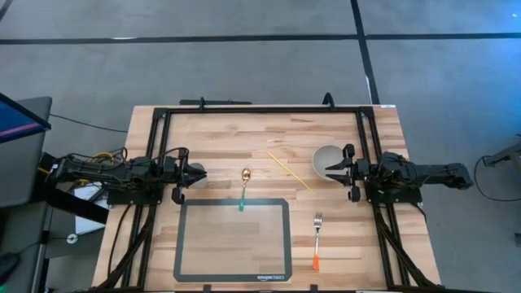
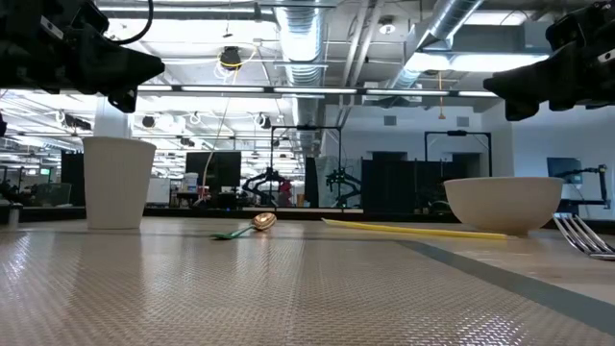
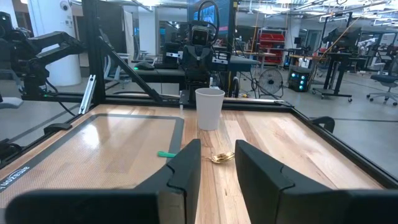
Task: Pick & Place Utensil
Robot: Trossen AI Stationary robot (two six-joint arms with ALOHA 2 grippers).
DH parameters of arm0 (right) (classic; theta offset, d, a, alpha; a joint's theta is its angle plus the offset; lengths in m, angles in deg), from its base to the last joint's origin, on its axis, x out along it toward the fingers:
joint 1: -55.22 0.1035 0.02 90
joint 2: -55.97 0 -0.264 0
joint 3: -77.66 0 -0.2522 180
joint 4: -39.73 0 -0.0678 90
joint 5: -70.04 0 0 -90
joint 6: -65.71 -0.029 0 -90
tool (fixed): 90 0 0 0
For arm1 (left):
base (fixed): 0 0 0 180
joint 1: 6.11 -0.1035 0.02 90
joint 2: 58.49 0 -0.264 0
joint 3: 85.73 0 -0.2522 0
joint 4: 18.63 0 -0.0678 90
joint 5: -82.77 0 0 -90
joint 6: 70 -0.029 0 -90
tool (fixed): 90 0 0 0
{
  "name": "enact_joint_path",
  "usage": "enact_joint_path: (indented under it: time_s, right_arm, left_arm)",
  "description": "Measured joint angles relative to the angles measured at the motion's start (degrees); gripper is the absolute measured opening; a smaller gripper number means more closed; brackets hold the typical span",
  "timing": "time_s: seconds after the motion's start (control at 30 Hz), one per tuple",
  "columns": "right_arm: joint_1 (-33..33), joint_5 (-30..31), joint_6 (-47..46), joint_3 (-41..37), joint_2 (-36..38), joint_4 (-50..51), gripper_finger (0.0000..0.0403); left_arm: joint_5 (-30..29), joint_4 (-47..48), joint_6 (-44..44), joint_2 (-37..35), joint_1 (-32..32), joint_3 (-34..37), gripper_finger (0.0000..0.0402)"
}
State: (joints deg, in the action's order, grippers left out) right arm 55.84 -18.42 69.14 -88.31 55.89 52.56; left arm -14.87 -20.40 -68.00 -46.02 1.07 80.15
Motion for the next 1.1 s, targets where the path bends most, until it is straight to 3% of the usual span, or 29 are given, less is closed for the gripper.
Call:
enact_joint_path:
  time_s: [0.83, 1.1]
  right_arm:
    - [0.0, 0.0, -0.1, 0.0, 0.0, -0.1, 0.0092]
    - [0.0, 0.0, -9.3, 0.0, 0.0, -6.0, 0.0092]
  left_arm:
    - [0.0, 0.0, 0.0, 0.0, 0.0, 0.0, 0.0044]
    - [0.0, 0.0, 0.0, 0.0, 0.0, 0.0, 0.0044]
